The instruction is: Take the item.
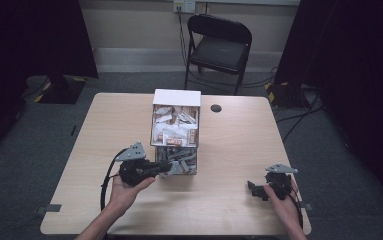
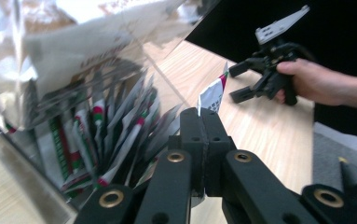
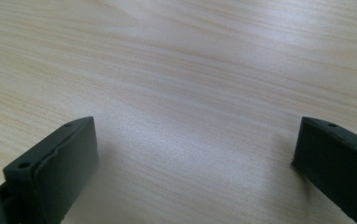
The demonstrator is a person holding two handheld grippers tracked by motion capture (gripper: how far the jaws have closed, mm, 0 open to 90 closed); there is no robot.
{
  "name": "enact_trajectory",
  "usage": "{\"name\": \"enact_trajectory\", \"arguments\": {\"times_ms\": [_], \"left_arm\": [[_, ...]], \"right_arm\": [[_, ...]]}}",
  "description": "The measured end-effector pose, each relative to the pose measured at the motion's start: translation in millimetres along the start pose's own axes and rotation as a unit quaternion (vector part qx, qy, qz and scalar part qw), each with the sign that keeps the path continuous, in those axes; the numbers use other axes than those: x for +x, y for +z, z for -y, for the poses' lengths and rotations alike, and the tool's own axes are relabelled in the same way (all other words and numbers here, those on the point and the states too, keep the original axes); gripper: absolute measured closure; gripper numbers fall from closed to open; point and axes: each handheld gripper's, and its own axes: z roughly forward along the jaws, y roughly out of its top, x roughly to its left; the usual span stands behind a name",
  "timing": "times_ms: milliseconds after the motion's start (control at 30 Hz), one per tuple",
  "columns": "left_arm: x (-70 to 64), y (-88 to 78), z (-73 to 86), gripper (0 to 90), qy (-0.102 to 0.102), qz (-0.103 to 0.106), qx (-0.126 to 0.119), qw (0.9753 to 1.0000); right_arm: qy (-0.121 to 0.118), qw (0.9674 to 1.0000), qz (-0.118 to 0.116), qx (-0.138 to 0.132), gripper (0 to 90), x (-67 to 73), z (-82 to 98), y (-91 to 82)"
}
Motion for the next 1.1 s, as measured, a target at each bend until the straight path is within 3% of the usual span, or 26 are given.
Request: {"name": "enact_trajectory", "arguments": {"times_ms": [200,433,1100], "left_arm": [[-5.3,-3.4,-4.4,90.0,0.002,0.007,-0.006,1.0],[-8.8,-11.4,-3.9,90.0,0.01,0.003,0.004,0.9999],[-2.5,-44.0,-4.6,90.0,-0.005,-0.014,-0.011,0.9998]], "right_arm": [[0.0,1.0,0.0,0.0,0.0,-0.1,0.0,0.0],[0.0,1.0,0.0,0.0,0.0,0.0,0.0,0.0],[0.0,1.0,0.0,0.0,0.0,0.0,0.0,0.0]]}}
